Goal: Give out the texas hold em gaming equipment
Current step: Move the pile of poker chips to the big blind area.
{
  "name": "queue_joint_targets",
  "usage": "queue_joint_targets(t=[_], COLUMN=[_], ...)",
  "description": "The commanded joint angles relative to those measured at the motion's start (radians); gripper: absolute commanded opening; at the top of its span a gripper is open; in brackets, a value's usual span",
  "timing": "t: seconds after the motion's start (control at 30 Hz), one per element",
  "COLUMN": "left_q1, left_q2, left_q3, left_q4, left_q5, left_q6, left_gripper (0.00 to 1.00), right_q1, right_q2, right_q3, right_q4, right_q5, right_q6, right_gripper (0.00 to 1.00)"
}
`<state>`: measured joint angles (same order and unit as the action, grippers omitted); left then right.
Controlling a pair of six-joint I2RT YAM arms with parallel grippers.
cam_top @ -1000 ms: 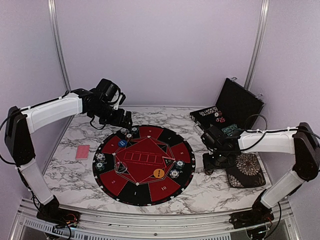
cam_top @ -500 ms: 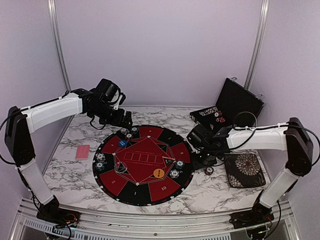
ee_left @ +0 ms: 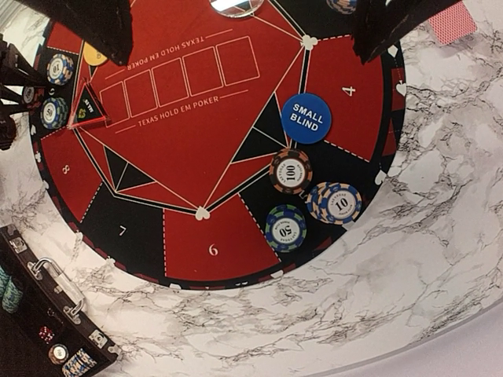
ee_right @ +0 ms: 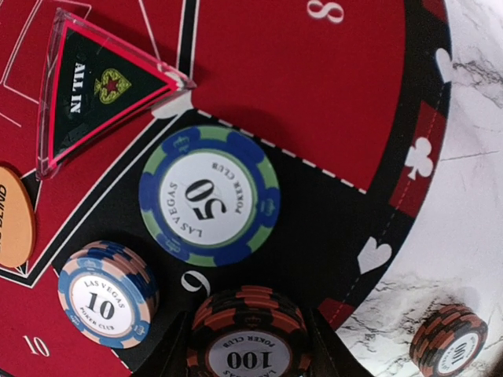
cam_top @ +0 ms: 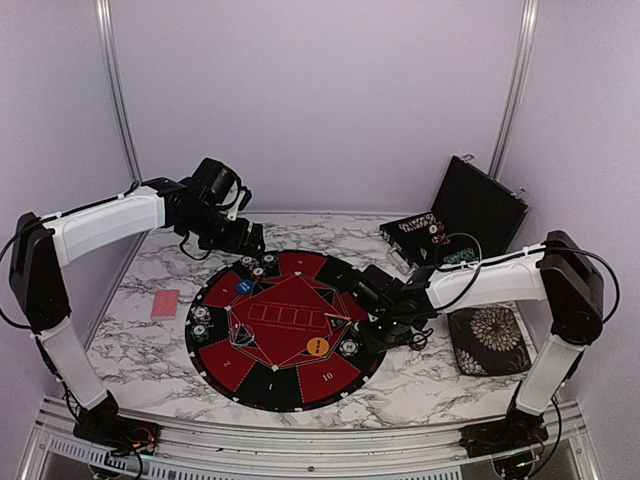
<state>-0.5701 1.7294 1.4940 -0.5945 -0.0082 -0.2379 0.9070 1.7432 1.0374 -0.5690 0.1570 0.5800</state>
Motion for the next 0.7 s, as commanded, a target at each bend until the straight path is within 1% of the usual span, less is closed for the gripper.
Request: queue_joint_targets(t=[0.0, 0.27, 0.4, 0.67], left_q1=[-0.001, -0.001, -0.001, -0.001], left_q2=[0.012, 0.015, 0.018, 0.016], left_q3=[-0.009, -0.011, -0.009, -0.012], left_q4=[0.015, 0.016, 0.015, 0.016], left_q5=[0.004, 0.004, 0.03, 0.033], left_q6=[0.011, 0.012, 0.009, 0.01], left_gripper=[0.99, 0.99, 0.99, 0.99], right_q1=[0.022, 0.033, 0.033, 0.033], right_q2=[0.016, 0.017, 0.01, -0.001], right_q3=[0.036, 0.02, 0.012, 0.006], right_q4=[0.03, 0.029, 0.027, 0.022], right_q5=[-0.008, -0.007, -0.006, -0.004], right_q6=[0.024, 0.035, 0.037, 0.038], right_gripper=[0.35, 0.36, 0.4, 0.49])
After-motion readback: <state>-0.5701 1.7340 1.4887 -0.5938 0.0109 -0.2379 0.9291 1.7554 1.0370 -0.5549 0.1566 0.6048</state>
